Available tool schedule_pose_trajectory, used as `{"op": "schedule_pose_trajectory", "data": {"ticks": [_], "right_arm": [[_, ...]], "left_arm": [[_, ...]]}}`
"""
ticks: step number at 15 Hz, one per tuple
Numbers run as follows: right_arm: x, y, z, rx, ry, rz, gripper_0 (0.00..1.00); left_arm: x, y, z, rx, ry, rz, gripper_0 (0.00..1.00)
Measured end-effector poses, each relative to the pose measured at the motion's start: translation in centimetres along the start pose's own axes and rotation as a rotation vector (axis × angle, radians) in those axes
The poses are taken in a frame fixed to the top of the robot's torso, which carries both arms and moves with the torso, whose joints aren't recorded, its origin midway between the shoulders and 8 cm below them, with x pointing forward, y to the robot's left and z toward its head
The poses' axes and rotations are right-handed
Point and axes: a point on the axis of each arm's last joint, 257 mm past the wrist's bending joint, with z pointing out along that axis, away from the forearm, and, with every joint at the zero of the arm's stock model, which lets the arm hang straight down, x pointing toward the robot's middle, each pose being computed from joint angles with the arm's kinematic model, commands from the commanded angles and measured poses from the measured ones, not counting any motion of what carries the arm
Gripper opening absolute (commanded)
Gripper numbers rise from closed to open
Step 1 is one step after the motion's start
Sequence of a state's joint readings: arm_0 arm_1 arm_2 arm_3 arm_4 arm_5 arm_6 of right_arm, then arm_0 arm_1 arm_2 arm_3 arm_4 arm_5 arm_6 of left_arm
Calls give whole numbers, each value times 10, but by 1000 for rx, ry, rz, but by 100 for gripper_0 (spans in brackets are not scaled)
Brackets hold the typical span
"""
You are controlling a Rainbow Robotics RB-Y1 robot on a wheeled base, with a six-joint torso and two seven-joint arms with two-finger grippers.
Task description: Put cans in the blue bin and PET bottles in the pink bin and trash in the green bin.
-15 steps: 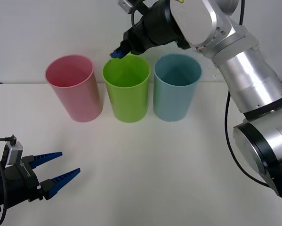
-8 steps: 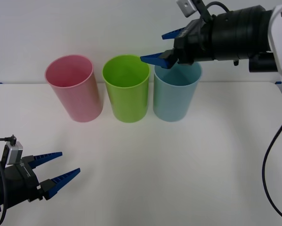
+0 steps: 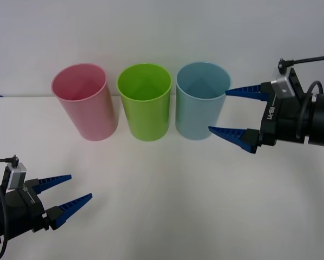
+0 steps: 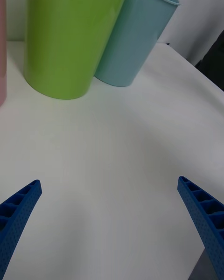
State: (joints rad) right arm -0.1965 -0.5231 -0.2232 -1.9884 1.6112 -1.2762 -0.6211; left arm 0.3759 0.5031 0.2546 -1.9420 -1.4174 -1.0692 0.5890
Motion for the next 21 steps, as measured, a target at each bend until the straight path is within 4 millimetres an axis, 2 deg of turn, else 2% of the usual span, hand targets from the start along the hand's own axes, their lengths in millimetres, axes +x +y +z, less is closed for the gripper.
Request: {"op": "schedule_pose_trajectory", "data": {"ticks": [4, 7, 10, 13, 21], "right_arm": [[58, 31, -30, -10, 23, -42, 100], [86, 54, -48, -26, 27, -72, 100], [109, 66, -60, -51, 48, -98, 100], [121, 65, -63, -53, 67, -122, 100], [138, 64, -66, -61, 141, -135, 100]], "left_arm": [[0, 0, 0, 0, 0, 0, 100], [0, 0, 0, 0, 0, 0, 100], [0, 0, 0, 0, 0, 0, 100], [0, 0, 0, 0, 0, 0, 100], [0, 0, 0, 0, 0, 0, 100]]}}
